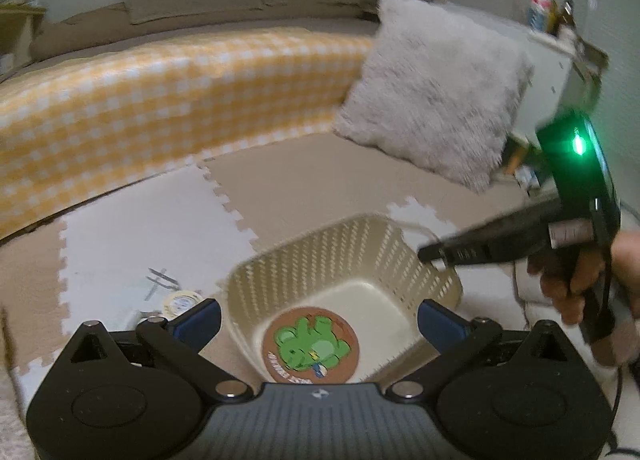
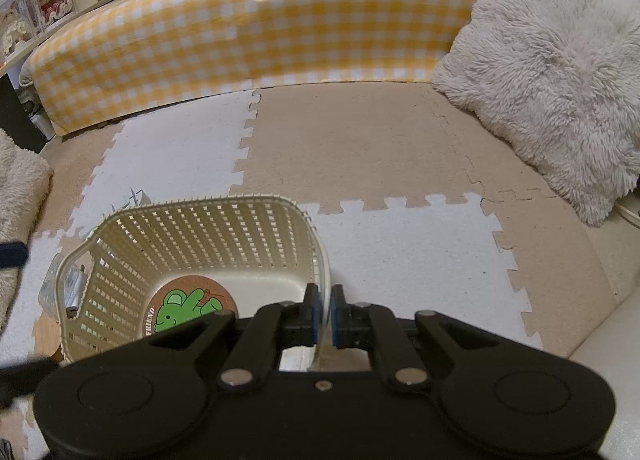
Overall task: Organize rigid objects
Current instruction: 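Move the left tool back toward the clear plastic blister tray, then close the left tool on the clear blister tray and lift it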
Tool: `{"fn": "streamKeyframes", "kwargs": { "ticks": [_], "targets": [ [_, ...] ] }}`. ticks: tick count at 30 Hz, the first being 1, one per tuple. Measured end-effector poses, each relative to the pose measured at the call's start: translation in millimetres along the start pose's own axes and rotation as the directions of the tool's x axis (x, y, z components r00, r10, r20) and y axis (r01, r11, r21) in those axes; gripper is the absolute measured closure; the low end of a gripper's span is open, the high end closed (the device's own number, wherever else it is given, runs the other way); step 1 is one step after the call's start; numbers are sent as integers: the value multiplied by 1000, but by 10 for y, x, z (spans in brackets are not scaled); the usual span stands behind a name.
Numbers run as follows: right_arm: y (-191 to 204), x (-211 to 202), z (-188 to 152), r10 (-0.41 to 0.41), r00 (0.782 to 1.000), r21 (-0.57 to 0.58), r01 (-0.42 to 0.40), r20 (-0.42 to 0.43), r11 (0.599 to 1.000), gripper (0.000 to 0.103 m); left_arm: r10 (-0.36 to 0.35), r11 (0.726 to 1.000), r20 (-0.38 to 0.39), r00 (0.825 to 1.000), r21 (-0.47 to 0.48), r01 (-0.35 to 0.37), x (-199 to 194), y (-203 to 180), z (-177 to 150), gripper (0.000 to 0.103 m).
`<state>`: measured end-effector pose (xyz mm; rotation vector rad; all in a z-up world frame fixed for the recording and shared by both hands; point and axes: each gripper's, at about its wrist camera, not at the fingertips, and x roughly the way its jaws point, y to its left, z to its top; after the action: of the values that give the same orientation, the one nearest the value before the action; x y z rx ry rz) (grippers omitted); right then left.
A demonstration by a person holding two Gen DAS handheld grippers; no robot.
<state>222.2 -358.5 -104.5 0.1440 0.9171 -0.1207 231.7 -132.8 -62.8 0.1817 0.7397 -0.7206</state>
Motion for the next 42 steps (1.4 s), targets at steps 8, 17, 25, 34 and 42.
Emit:
{"fn": "streamKeyframes", "kwargs": {
  "ticks": [8, 17, 25, 34, 42],
  "targets": [
    [4, 0, -2, 1, 1000, 1, -1, -1, 1000, 97, 96, 988, 60, 994, -126, -88, -228, 415, 89, 0],
    [33, -6, -7, -11, 1000, -22, 11, 13, 1000, 96, 199, 953, 2, 980, -232, -193, -103, 931, 12, 0],
    [14, 1, -8, -1, 1000, -4, 1, 6, 1000, 96, 186, 939, -129, 974, -270, -215, 199, 1299, -195, 0],
    [1, 7, -4, 2, 1000, 0, -2, 4, 1000, 96, 167, 931, -236, 957, -282, -232, 466, 1521, -457, 0],
    [-7, 6, -12, 7, 1000, 5, -7, 3, 1000, 96, 141, 932, -282, 949, -285, -223, 638, 1658, -647, 5]
  ]
}}
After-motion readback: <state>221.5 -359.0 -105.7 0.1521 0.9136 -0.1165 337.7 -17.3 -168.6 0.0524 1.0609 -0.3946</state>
